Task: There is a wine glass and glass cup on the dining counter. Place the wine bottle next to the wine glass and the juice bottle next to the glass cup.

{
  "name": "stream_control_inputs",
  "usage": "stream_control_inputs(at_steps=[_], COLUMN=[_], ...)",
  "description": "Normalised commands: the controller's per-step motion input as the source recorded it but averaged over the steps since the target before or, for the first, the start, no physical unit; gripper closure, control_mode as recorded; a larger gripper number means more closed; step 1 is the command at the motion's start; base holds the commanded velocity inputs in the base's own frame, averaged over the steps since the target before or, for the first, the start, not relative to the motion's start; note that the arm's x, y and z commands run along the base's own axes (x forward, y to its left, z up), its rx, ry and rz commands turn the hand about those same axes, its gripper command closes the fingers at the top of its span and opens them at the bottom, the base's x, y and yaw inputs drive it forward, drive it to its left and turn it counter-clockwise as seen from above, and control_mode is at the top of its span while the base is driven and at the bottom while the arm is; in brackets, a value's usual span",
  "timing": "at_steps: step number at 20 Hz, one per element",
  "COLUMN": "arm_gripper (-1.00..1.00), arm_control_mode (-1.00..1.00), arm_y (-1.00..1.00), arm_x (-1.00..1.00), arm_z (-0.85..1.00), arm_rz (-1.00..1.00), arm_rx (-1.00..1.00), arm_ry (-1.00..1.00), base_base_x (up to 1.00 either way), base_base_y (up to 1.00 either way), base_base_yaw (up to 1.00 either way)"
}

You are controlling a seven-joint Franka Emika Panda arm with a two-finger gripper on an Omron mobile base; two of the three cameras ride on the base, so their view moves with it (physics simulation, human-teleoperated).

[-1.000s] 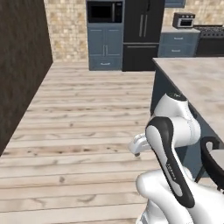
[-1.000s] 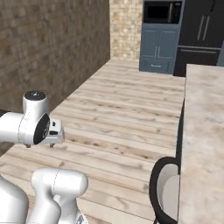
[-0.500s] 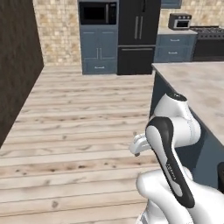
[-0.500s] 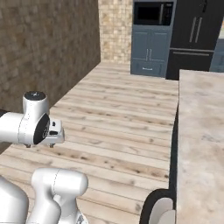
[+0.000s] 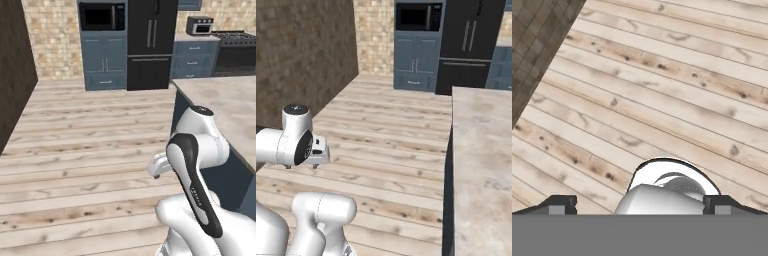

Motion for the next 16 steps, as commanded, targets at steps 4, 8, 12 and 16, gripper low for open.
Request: stream_control_inputs(at_steps=[4,8,12,16], arm_gripper=[-1.0,-1.0,-1.0,-1.0], arm_control_mode=[1.0,1.0,1.0,1.0], arm_y=[0.0,0.0,0.0,0.0], arm_x=[0.0,0.0,0.0,0.0], arm_z=[0.0,0.0,0.0,0.0], arm_rz=[0.0,0.0,0.0,0.0], arm_rx=[0.0,0.0,0.0,0.0], arm_ry=[0.0,0.0,0.0,0.0], base_base_x=[0.76,0.78,0.8,0.8], base_base_y=[0.02,0.02,0.03,0.04], base_base_yaw=[-0.12,-0.08,-0.05,-0.06])
